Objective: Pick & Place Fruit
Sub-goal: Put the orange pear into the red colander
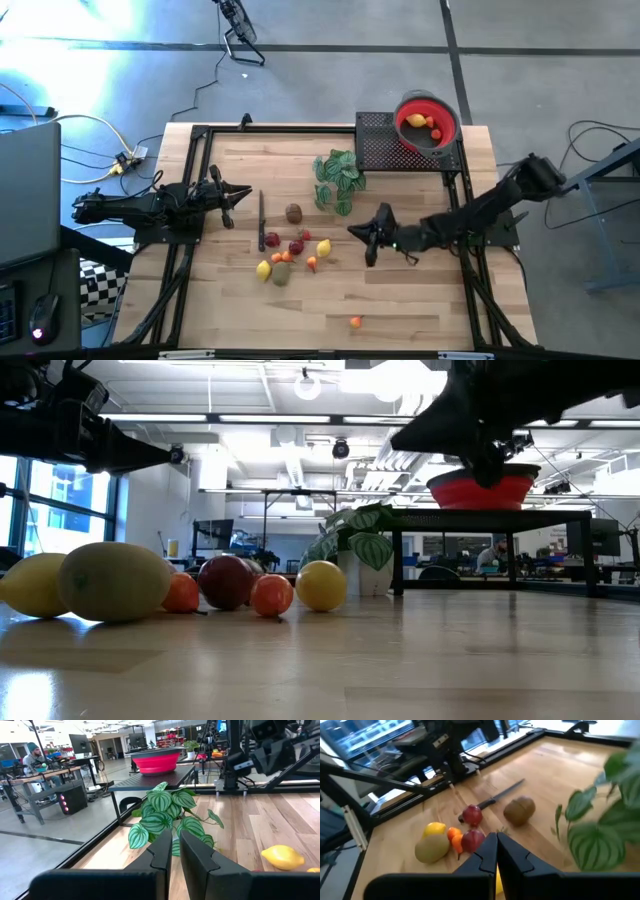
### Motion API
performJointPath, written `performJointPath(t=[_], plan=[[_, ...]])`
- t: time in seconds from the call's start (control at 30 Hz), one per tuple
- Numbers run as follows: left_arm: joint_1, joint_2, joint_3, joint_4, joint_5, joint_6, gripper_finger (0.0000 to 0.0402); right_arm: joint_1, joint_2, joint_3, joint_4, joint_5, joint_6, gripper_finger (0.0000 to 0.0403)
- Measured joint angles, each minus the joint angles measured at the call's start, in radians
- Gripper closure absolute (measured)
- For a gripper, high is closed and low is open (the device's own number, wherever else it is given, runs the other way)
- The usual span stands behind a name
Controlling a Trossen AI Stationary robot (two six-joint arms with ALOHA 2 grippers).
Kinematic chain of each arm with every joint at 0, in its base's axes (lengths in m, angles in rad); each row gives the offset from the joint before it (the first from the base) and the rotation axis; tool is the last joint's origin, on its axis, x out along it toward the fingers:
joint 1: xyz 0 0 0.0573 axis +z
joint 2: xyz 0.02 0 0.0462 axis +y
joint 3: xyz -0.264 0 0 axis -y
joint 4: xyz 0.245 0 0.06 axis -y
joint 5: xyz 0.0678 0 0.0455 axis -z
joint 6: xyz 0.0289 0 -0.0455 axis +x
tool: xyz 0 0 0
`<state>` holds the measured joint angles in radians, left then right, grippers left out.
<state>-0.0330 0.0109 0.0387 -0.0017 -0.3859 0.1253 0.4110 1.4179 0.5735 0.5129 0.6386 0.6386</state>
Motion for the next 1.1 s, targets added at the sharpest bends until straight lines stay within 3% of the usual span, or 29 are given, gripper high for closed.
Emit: performJointPath(t=[0.3,0.5,0.7,0.9,1.1], plan=[[0.0,0.0,0.0,0.0,0.0,0.0,0.0368,0.158,0.095,0.002,0.066,0.182,0.17,0.04],[0.0,0.0,0.0,0.0,0.0,0.0,0.0368,0.223,0.108,0.005,0.104,0.233,0.115,0.04],[0.0,0.0,0.0,0.0,0.0,0.0,0.0368,0.23,0.108,0.096,0.088,0.175,-0.036,0.04],[0.0,0.0,0.0,-0.001,0.0,0.0,0.0368,0.23,0.108,0.246,-0.12,0.145,-0.177,0.04],[0.0,0.0,0.0,-0.001,0.0,0.0,0.0368,0.224,0.108,0.433,-0.522,0.092,-0.057,0.04]])
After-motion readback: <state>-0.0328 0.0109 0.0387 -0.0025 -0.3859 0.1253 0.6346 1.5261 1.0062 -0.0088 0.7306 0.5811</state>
